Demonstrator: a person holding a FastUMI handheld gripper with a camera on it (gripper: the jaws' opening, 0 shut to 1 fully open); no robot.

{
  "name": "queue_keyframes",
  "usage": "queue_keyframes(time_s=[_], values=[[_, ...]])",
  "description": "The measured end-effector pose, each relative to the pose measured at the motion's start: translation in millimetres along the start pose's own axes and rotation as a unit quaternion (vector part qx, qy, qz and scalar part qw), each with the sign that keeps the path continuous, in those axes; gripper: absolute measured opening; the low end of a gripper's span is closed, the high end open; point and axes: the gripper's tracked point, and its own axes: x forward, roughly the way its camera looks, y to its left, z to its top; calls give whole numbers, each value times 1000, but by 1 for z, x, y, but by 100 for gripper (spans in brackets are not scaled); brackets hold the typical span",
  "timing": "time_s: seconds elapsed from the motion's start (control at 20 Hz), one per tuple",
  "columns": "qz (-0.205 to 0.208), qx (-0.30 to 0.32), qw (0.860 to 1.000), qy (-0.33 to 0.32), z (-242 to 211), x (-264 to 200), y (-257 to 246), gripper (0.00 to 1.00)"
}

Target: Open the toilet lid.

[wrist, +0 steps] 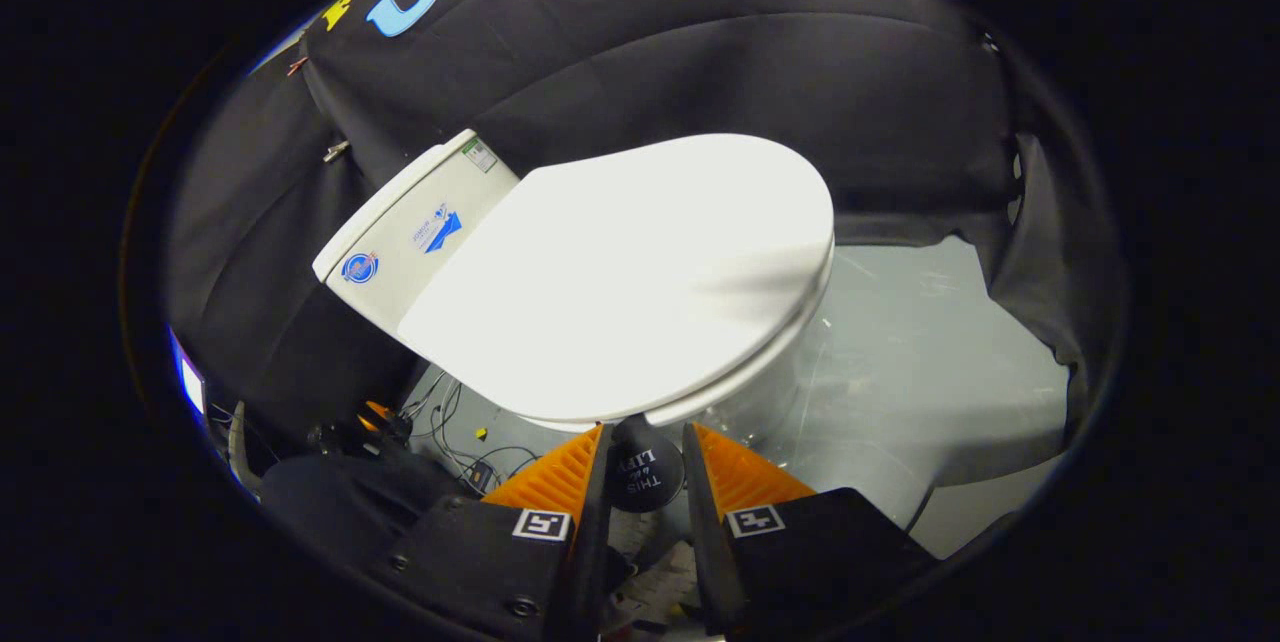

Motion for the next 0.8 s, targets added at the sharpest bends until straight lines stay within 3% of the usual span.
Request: queue_keyframes(time_s=[0.25,0.3,0.35,0.4,0.45,0.5,0.7,0.8], values=[[45,40,997,52,-5,-2,10,39],[28,38,997,68,-13,7,2,39],[37,93,994,50,1,-9,1,29],[52,126,989,65,-1,3,-2,19],[67,131,987,63,-4,-9,-1,9],[79,136,985,67,-4,-5,1,9],[152,266,947,95,2,-14,8,8],[160,268,946,94,-1,-13,10,6]])
